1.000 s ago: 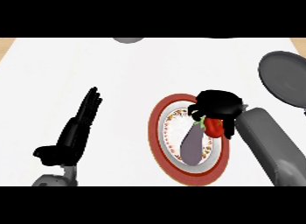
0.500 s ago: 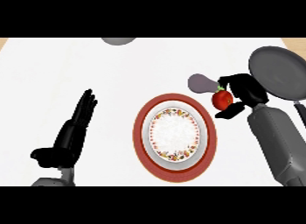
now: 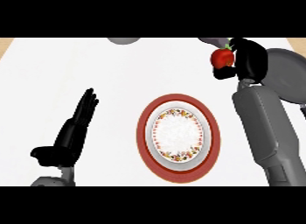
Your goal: Pick the tomato from the plate and place it in the pan
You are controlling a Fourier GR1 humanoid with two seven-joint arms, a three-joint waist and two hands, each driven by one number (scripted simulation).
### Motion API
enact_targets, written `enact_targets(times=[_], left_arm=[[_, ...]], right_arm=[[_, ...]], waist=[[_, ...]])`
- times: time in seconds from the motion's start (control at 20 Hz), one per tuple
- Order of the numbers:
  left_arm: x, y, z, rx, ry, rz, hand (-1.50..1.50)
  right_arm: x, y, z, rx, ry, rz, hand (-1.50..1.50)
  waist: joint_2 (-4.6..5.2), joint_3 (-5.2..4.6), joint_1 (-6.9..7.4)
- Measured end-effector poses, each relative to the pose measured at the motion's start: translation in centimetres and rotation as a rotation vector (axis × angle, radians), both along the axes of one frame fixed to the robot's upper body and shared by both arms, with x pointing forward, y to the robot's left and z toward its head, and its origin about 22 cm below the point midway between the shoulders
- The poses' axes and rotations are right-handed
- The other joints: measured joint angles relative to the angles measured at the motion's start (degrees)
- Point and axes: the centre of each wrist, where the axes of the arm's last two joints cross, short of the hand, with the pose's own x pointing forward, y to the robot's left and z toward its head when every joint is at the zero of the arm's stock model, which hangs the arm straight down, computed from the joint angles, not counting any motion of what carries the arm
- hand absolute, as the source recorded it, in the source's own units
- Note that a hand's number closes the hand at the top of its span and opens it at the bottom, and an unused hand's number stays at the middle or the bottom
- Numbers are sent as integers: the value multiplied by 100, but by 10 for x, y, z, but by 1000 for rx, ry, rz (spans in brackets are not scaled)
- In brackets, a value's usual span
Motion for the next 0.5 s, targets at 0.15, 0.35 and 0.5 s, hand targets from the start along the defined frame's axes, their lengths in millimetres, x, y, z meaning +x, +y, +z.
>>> enact_targets(times=[0.15,0.35,0.5], left_arm=[[-3,-8,-1,2,-7,-8,0],[-2,-12,4,0,-14,-23,0],[-1,-9,-1,0,-14,-22,0]], right_arm=[[-2,4,17,61,-54,-109,150],[-3,-6,23,147,-106,-217,150],[-4,-31,20,182,-142,-282,150]], waist=[[21,7,43],[53,13,104],[70,15,126]])
